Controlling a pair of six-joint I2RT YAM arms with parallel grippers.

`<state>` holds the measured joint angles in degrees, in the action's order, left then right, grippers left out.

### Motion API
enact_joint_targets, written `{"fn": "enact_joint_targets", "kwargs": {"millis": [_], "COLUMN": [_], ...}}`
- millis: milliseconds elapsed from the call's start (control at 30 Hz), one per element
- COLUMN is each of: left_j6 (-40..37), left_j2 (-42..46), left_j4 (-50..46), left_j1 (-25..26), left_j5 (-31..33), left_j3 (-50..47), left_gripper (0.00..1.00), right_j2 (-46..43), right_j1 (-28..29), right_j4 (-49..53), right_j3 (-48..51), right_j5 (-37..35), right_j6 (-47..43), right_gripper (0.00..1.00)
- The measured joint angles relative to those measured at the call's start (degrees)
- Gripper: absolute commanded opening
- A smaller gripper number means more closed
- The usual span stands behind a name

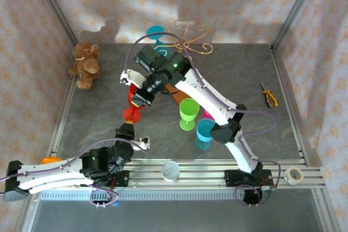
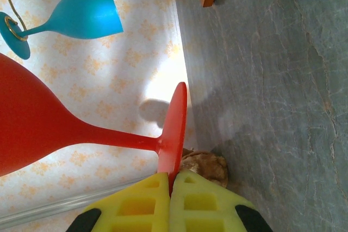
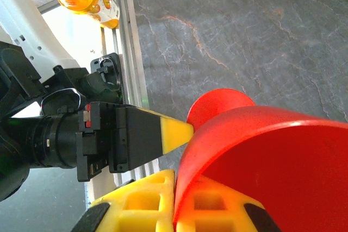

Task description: Take the wine glass off the wine glass rack

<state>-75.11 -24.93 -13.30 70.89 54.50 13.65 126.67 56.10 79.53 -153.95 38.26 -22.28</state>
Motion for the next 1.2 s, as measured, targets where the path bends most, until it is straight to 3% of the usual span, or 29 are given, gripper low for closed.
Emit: {"fn": "enact_joint_targets", "kwargs": {"millis": [233, 300, 467, 533, 600, 1200], "left_j6": [0.8, 1.2, 2.2, 2.9, 3.3, 4.8], "left_j2": [1.2, 1.5, 1.9, 1.9, 2.1, 4.0], "left_j4": [-0.8, -0.9, -1.1, -1.5, -2.1, -5.6], "left_j1": [0.0, 0.0, 0.0, 0.0, 0.0, 0.0], "left_j5": [0.1, 0.2, 0.4, 0.4, 0.4, 0.7], "left_j3": [0.0, 0.0, 0.0, 0.0, 0.1, 0.1], "left_gripper": [0.31, 0.5, 0.67, 0.88, 0.96, 0.99], "right_j2": [-1.6, -1.6, -1.7, -1.8, -1.9, -10.9], "right_j1": [0.0, 0.2, 0.5, 0.5, 0.5, 0.5], "right_j4": [-2.1, -2.0, -2.0, -2.0, -2.1, -10.8], "right_j3": [3.7, 3.8, 4.5, 5.0, 5.7, 23.3], "right_j5": [-0.1, -0.1, -0.8, -1.2, -2.0, -12.7], "right_j6": [0.9, 1.3, 1.9, 2.1, 2.3, 8.2], "right_gripper": [0.0, 0.0, 0.0, 0.0, 0.0, 0.0]}}
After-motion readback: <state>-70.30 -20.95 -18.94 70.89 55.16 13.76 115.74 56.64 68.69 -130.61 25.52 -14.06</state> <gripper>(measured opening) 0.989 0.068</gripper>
